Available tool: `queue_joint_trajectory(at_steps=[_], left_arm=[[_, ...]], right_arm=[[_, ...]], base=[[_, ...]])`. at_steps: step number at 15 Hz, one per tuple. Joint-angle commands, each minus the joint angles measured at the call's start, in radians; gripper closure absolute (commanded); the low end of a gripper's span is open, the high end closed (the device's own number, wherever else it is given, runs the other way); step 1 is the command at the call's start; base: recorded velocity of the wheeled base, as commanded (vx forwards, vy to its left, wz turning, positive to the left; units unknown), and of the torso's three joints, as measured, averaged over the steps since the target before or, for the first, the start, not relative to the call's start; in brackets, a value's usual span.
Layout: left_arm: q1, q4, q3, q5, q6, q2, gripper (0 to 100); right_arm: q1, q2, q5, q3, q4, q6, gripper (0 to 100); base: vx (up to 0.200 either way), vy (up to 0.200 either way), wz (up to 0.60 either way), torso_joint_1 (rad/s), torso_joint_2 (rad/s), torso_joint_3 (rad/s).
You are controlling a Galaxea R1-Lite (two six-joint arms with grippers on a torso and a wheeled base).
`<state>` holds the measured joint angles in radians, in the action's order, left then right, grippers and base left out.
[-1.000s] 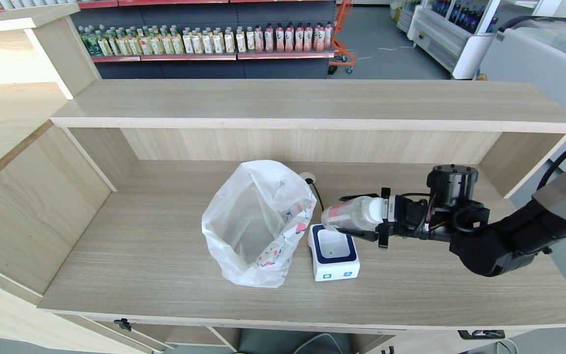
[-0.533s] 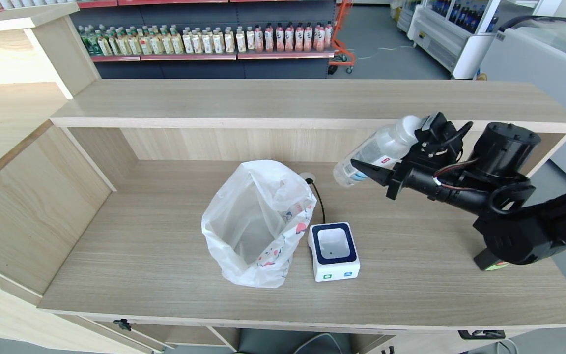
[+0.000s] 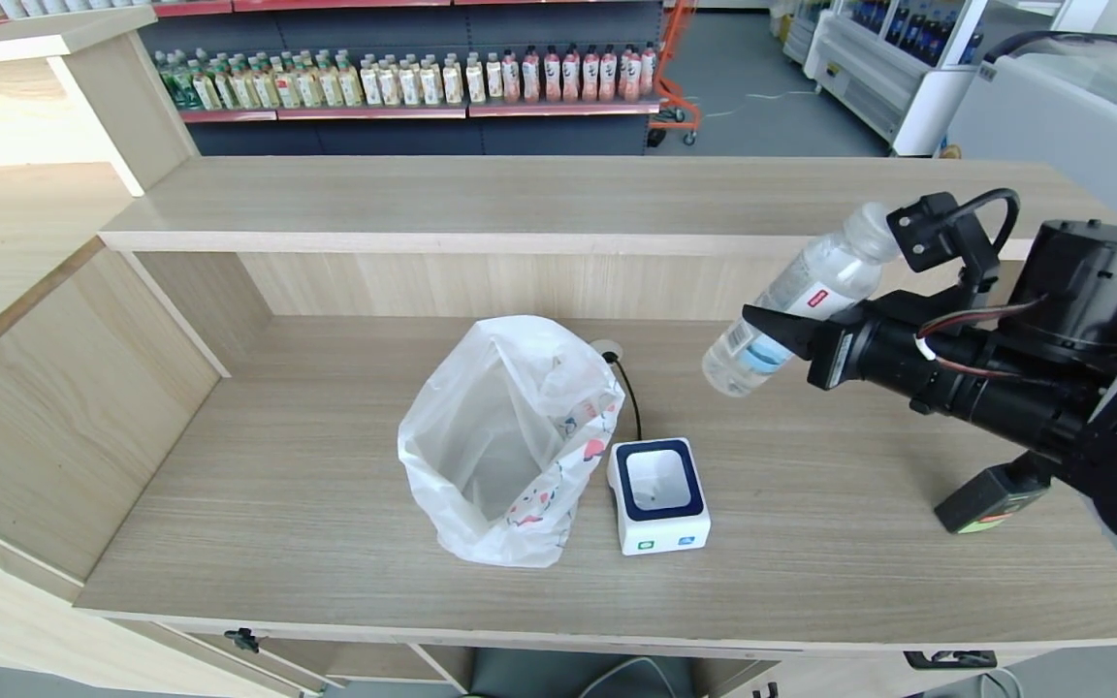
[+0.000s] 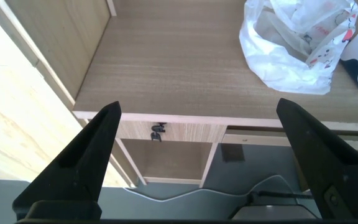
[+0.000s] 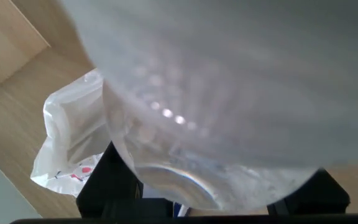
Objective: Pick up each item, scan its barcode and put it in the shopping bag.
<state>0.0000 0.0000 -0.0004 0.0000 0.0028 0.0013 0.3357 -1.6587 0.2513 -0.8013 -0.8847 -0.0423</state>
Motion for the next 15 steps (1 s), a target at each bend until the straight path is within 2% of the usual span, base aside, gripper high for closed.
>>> queue_joint_trajectory(at_steps=[1,3,5,10,13,15], left_arm=[[0.0,0.0,0.0,0.0,0.0,0.0,0],[0.0,0.0,-0.001,0.0,0.002,0.0,0],[0.0,0.0,0.0,0.0,0.0,0.0,0],[0.0,0.0,0.0,0.0,0.005,-0.001,0],[0.0,0.0,0.0,0.0,0.003,0.0,0],[0.0,0.0,0.0,0.0,0.0,0.0,0]], right_arm=[[0.002,0.066,-0.007,0.042,0.001,0.021,100],[0.008,0.065,-0.067,0.028,0.004,0.088,100],[0.019,0.068,-0.069,0.025,0.024,0.108,100],[0.1,0.042,-0.067,0.022,0.056,0.15,100],[0.141,-0.049,-0.072,-0.041,0.058,0.151,100],[0.157,-0.133,-0.069,-0.064,0.055,0.15,100]], base=[[0.0,0.0,0.0,0.0,0.0,0.0],[0.0,0.0,0.0,0.0,0.0,0.0],[0.0,0.0,0.0,0.0,0.0,0.0],[0.0,0.2,0.0,0.003,0.0,0.0],[0.0,0.2,0.0,-0.004,0.0,-0.002],[0.0,0.0,0.0,0.0,0.0,0.0]])
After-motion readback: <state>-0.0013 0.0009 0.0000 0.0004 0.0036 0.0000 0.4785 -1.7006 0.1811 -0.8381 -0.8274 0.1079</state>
